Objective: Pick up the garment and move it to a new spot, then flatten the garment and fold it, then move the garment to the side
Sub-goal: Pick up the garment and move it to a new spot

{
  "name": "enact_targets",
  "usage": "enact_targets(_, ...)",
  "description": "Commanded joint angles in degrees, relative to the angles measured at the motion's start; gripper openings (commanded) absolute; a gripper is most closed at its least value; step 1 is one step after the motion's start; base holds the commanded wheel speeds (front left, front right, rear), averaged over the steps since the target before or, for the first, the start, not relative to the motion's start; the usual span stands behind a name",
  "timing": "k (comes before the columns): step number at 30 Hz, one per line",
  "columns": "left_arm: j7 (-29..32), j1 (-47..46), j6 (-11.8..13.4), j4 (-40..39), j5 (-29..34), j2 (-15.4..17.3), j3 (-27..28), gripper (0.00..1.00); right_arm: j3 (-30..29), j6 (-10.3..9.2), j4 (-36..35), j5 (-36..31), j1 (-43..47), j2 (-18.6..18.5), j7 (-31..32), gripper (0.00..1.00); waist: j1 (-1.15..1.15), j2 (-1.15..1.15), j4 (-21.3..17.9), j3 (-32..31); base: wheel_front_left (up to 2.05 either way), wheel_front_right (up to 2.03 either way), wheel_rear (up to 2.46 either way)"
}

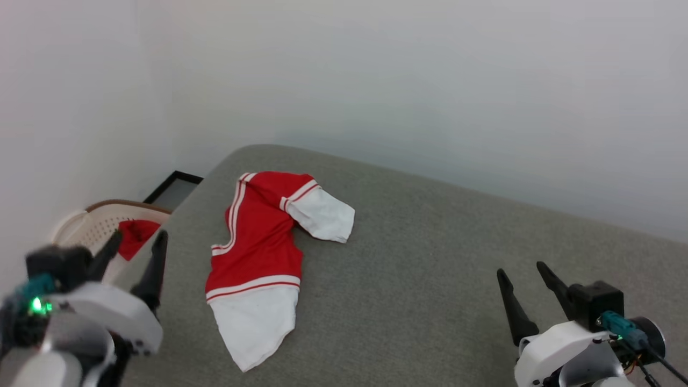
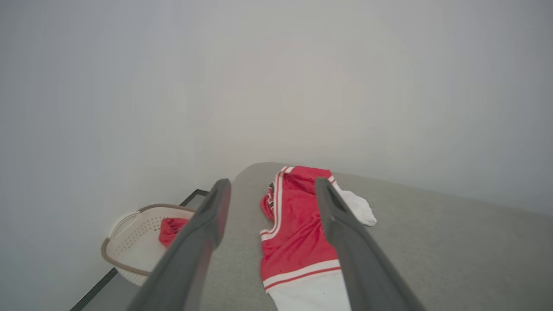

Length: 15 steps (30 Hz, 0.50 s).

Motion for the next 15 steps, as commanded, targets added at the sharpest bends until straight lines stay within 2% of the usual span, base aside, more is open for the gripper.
enact_targets(1,2.1,-2.7,-1.1,0.7,-1.1,0.8,-0.1,1.0,0.1,0.01,-0.9,-0.4,-0.7,-0.7,0.6,1.0,0.0,0.0,-3.8,4.2,0.0,0.0,0.0)
enact_targets(9,13.5,-14.8,-5.7,7.3,-7.5,3.9,-0.3,1.0,0.2,0.01,-5.3,-0.7,-4.3,-3.0,2.4,1.0,0.0,0.0,-9.2,14.5,0.0,0.0,0.0)
enact_targets(15,20.8,-21.1,-7.2,12.7,-9.8,5.4,-1.9,1.0,-0.1,0.01,-7.4,-1.0,-6.4,-3.5,2.9,1.0,0.0,0.0,-11.8,19.7,0.0,0.0,0.0)
